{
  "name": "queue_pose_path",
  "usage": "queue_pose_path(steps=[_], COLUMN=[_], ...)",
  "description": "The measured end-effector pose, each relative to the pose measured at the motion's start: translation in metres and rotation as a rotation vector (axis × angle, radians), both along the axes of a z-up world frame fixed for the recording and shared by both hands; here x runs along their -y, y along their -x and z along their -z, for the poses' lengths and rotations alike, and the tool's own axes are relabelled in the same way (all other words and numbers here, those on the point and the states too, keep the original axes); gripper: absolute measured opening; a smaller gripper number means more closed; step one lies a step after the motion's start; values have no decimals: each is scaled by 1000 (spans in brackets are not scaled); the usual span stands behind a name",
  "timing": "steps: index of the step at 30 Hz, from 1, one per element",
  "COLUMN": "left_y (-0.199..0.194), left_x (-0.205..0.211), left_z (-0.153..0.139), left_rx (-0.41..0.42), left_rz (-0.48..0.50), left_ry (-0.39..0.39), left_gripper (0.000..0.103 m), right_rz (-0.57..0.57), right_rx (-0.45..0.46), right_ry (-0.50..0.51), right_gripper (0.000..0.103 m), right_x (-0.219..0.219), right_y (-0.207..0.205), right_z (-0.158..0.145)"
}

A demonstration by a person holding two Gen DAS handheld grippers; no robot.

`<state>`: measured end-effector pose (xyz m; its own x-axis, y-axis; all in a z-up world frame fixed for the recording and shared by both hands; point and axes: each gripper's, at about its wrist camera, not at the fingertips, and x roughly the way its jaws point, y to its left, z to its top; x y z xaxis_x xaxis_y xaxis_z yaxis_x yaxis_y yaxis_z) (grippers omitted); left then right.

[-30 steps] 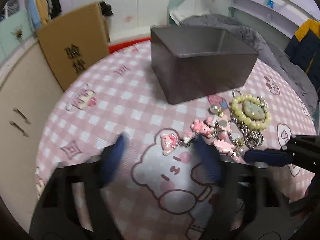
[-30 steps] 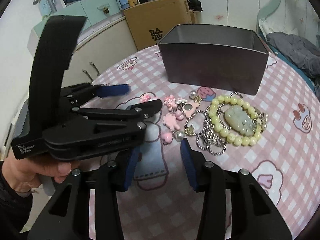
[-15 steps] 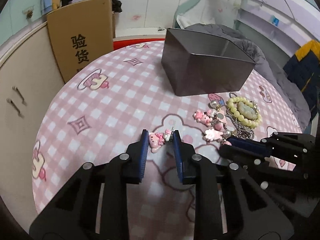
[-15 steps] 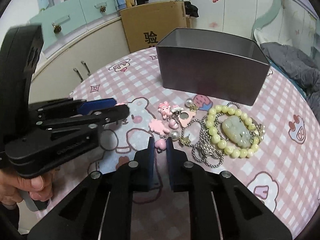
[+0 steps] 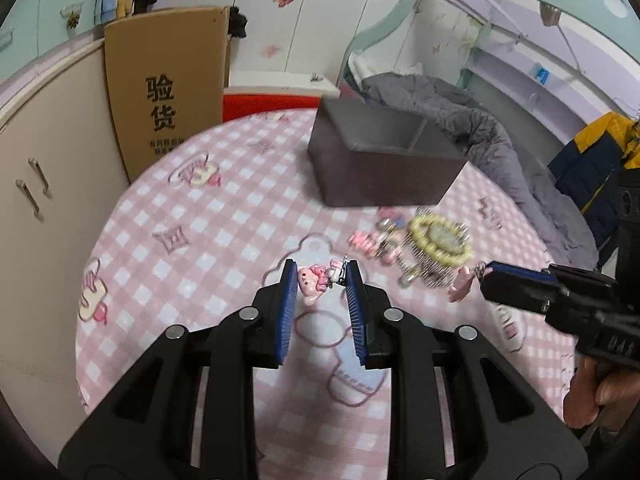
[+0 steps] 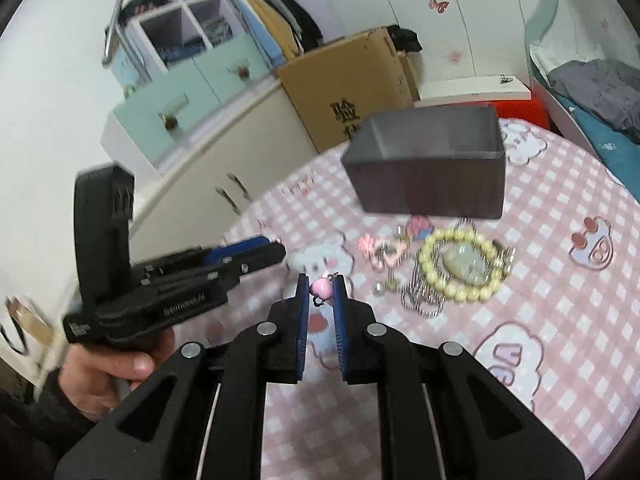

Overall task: Organize jewelry
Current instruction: 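Carry both pink charms into the gray metal box and open both tools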

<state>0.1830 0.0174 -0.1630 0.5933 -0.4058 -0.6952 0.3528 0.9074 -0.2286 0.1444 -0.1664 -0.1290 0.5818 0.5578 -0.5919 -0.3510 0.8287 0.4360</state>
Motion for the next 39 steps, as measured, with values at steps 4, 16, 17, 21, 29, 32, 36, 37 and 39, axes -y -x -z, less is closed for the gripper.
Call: queue_pose_path(steps=[4, 16, 17, 21, 29, 32, 36, 37, 39], left_y=[-7, -88, -99, -115, -101, -89, -69, -63, -52], left_x=[12, 69, 72, 72, 45, 33, 20, 17, 14], left_z=[-35, -94, -90, -80, -84, -89, -93, -94, -94], left_rx=[65, 115, 86, 27, 89, 112, 171, 186, 208], left_rz=[33, 66, 64, -28, -117, -152, -193, -199, -209], left_ry=[20, 59, 67, 18, 6, 17, -11, -17, -36], left_gripper=[24, 25, 26, 84, 91, 93, 93, 93, 93], right_rz=[17, 110, 120, 198, 308, 321, 335, 338, 345], right_rx=[78, 129, 114, 27, 35, 45, 63, 66, 81], right_ry=[-24, 55, 54, 37, -14, -8, 19, 24, 46], right_gripper=[10, 11, 12, 68, 95, 95, 95, 95, 95], right_x=[12, 41, 44, 59, 83, 85, 84, 84, 83], right_y=[-15, -104, -108, -123, -109, -102, -93, -90, -82], right_z=[-36, -80, -76, -54, -55, -59, -63, -64, -66])
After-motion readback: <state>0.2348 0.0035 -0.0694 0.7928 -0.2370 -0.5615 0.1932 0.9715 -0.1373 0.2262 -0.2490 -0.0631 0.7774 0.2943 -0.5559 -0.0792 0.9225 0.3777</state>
